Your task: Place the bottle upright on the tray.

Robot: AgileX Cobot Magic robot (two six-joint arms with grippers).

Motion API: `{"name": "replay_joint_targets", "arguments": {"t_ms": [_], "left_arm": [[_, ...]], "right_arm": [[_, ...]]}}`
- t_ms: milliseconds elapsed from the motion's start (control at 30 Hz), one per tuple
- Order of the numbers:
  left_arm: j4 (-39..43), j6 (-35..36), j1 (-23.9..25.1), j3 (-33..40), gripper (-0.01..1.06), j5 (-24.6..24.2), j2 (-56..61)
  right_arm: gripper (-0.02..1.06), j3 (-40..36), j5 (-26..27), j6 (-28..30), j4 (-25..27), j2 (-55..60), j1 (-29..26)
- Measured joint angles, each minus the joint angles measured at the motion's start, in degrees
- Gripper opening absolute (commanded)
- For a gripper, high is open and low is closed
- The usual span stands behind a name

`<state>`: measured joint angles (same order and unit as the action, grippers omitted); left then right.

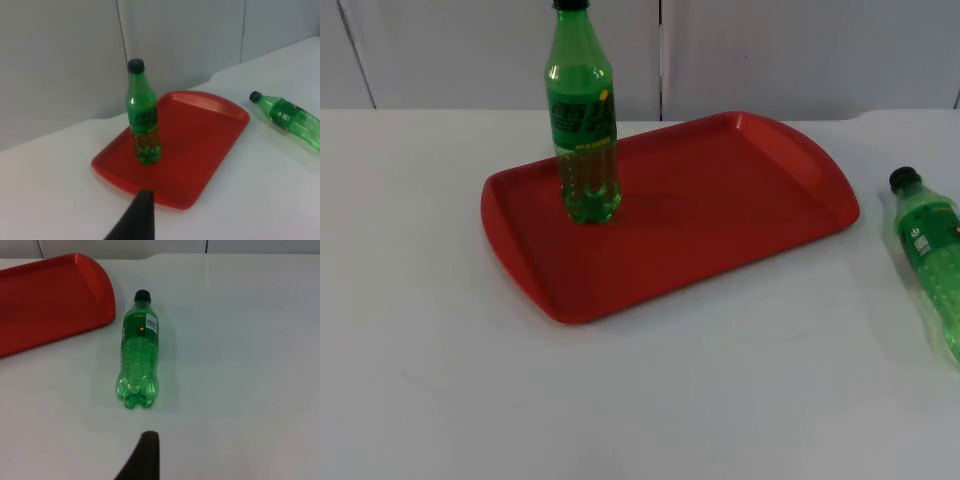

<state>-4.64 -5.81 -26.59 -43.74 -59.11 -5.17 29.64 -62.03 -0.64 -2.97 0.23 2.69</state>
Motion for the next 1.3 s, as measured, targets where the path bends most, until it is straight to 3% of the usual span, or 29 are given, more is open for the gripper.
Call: {"name": "replay_joint_targets", "arguments": {"t_ms": [300,733,1300], "left_arm": [[0.4,0.7,0.0,0.6,1.05,-2.2,5.1],[1.2,3.9,0.0,15.0,1.05,-2.7,5.1],[1.4,4.2,0.0,15.3,1.05,-2.8,5.1]], "right_arm": [[0.88,0.0,0.0,0.0,0.0,0.0,0.0],[0.88,0.0,0.0,0.2,0.0,0.0,0.0],[0.88,0.0,0.0,0.2,0.0,0.0,0.0]]}}
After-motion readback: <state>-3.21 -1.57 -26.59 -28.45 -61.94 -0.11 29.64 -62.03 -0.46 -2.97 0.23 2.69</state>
